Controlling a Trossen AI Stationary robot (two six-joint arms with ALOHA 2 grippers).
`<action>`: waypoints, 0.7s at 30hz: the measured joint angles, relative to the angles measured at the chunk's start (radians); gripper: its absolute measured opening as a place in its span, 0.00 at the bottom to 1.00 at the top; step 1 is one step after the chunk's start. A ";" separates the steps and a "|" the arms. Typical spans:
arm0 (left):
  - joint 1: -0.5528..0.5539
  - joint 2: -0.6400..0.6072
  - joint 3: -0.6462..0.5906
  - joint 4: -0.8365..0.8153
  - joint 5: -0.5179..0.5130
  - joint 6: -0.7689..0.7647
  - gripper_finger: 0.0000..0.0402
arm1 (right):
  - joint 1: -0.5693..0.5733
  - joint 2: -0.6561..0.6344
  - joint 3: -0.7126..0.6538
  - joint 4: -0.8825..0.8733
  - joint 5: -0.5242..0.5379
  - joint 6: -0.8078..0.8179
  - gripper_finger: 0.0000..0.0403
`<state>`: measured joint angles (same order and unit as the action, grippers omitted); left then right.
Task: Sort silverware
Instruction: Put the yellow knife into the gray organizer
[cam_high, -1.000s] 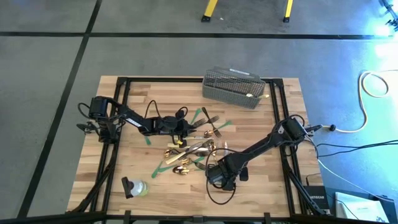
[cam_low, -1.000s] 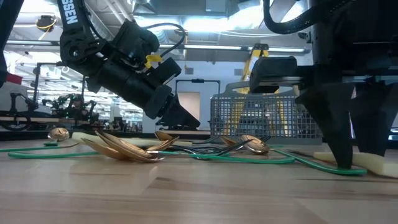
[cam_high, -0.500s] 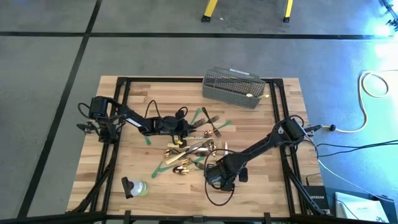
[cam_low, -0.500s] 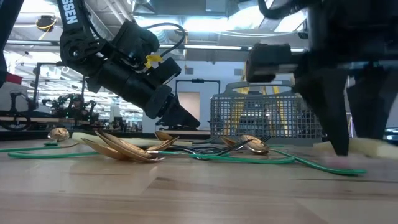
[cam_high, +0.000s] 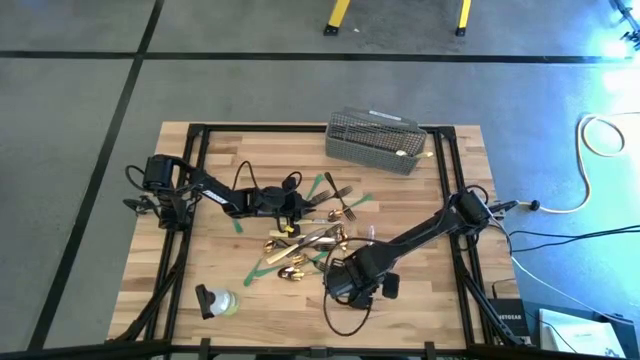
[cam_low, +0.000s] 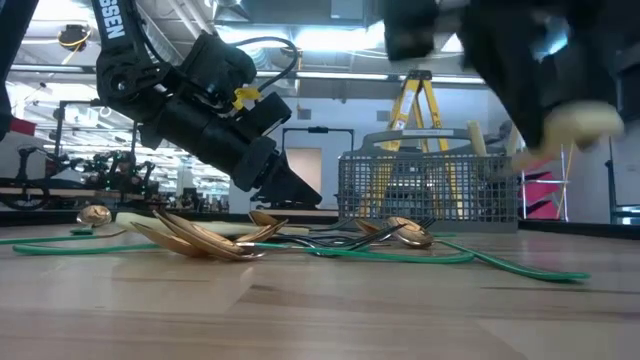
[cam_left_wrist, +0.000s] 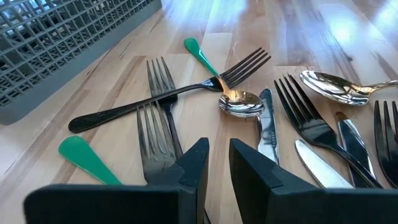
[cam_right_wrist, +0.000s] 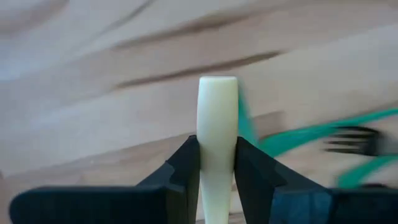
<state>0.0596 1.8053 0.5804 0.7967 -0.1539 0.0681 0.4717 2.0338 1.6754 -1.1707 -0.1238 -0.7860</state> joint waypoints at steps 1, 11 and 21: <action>0.000 0.000 0.000 0.000 0.000 0.000 0.12 | 0.000 0.000 0.029 -0.015 0.000 0.020 0.16; 0.000 0.000 0.000 0.000 0.000 0.000 0.12 | -0.007 -0.001 0.339 -0.213 0.013 0.119 0.16; 0.000 0.000 0.000 0.000 0.000 0.000 0.12 | -0.063 -0.003 0.633 -0.407 0.037 0.177 0.16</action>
<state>0.0594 1.8053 0.5804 0.7967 -0.1539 0.0677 0.4084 2.0312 2.3082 -1.5774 -0.0872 -0.6093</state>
